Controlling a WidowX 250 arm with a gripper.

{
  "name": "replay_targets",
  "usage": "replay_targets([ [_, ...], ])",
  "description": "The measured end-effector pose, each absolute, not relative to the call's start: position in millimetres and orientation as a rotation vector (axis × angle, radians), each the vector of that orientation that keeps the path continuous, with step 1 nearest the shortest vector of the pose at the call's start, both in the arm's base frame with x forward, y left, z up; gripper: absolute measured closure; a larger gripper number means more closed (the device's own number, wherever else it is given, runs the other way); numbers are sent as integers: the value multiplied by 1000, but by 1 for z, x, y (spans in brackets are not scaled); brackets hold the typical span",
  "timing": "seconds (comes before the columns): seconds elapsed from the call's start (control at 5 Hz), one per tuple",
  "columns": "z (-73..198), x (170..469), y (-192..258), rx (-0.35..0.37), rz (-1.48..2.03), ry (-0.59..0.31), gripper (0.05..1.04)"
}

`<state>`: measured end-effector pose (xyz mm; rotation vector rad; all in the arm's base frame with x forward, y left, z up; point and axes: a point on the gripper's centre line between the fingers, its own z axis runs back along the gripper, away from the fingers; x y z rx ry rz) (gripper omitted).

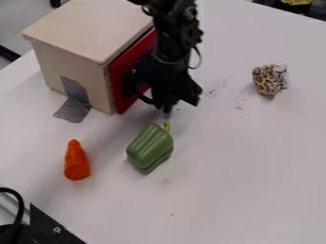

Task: Closed the drawer

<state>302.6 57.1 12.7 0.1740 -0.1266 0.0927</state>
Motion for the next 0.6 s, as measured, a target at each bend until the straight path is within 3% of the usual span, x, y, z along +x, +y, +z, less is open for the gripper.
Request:
replay_targets([
  [0.4,12,297,68,172,91,-119,922],
  [0.6,13,290,68,170,96,-111,698],
])
